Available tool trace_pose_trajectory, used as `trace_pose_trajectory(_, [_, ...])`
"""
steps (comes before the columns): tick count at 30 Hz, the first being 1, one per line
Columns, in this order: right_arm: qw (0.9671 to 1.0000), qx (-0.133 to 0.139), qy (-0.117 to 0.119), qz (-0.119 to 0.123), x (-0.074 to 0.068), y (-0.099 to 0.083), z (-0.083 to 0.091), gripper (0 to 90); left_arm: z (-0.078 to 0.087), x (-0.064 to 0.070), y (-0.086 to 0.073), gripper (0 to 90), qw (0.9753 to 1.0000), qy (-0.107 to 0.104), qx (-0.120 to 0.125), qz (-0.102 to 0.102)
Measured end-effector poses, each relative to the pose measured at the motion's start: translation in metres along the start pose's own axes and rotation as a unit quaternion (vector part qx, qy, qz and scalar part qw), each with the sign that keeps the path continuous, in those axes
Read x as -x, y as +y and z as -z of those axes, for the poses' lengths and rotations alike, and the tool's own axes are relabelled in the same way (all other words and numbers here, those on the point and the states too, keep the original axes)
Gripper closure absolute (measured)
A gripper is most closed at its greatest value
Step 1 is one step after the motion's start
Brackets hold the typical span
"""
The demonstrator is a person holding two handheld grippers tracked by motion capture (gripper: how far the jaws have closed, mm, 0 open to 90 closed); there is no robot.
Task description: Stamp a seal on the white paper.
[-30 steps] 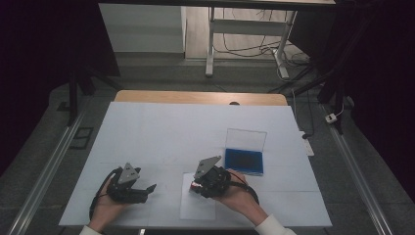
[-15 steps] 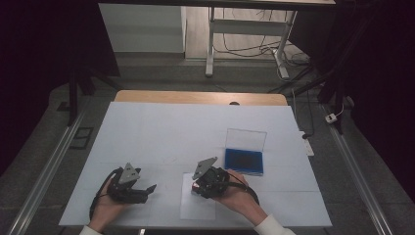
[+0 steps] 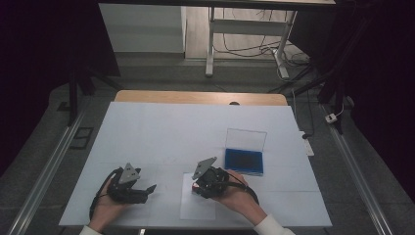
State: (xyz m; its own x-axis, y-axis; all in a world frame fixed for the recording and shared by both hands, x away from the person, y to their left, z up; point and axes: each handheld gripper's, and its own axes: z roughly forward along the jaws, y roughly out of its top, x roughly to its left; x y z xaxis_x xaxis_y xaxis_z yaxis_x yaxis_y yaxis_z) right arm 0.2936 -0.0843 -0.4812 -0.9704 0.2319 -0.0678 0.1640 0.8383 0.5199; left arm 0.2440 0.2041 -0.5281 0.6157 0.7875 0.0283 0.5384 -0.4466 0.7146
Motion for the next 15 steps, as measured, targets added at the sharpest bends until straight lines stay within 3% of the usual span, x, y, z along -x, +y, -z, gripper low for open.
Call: trace_pose_trajectory(15, [1.0,-0.004,0.003,-0.003,0.0019,-0.0003,-0.0025,69.9,-0.0014,0.0003,-0.0005,18.9,1.0,0.001,-0.007,-0.003])
